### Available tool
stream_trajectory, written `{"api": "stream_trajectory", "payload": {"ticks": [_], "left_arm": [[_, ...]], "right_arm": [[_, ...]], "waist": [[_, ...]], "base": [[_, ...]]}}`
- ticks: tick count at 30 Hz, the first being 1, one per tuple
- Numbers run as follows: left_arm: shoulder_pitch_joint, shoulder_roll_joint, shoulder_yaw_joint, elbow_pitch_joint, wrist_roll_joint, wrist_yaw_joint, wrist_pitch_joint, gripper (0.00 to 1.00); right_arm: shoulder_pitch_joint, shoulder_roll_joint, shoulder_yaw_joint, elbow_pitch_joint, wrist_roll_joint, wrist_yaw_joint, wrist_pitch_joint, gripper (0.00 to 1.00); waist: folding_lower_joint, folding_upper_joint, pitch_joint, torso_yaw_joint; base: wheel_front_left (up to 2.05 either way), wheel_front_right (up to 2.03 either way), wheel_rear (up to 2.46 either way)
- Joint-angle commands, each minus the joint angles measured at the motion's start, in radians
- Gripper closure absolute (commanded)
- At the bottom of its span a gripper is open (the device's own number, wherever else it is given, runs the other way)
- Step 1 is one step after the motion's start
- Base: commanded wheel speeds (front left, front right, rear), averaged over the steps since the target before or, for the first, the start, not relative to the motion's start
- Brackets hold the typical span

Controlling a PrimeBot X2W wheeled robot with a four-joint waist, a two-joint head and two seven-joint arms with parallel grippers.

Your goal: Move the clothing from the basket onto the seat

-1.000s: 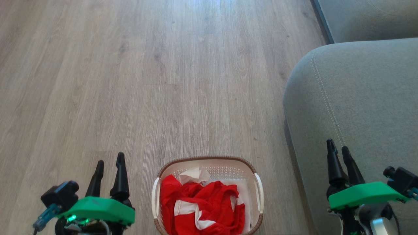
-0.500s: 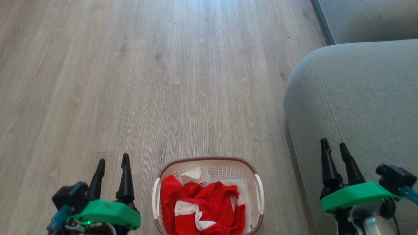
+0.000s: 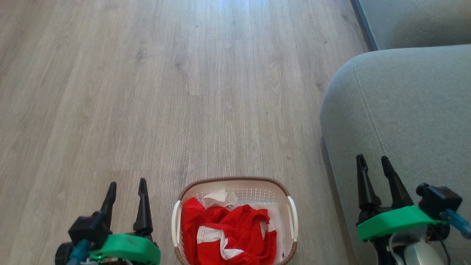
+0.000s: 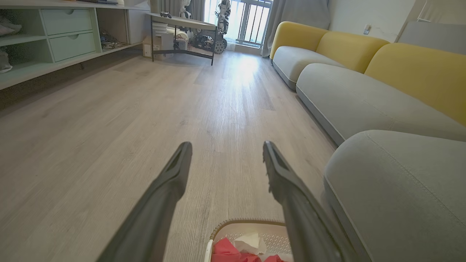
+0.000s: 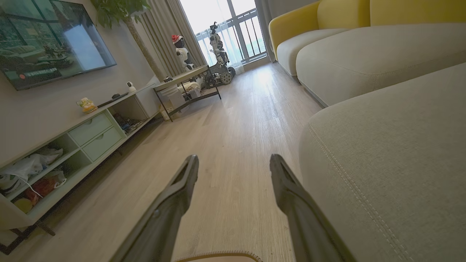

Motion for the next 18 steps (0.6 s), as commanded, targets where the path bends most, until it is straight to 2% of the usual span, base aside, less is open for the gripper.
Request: {"api": "stream_trajectory", "payload": {"ticks": [1,15,18], "left_arm": [[-0.026,0.007,0.021,-0.038,0.027,0.005,-0.014,0.00],[-0.022,-0.003,0.031,-0.003,0.154,0.015,-0.055,0.00],[-0.024,-0.005,0.035,0.005,0.149,0.012,-0.055,0.00]], "right_arm": [[-0.024,-0.013,0.026,-0.042,-0.026,0.000,-0.016,0.00],[-0.026,-0.014,0.036,-0.054,-0.181,0.000,-0.057,0.00],[-0.027,-0.014,0.036,-0.053,-0.183,0.000,-0.057,0.00]], "waist": [[0.0000,0.0000,0.000,0.000],[0.0000,0.0000,0.002,0.001],[0.0000,0.0000,0.003,0.001]], "base": [[0.00,0.00,0.00],[0.00,0.00,0.00],[0.00,0.00,0.00]]}}
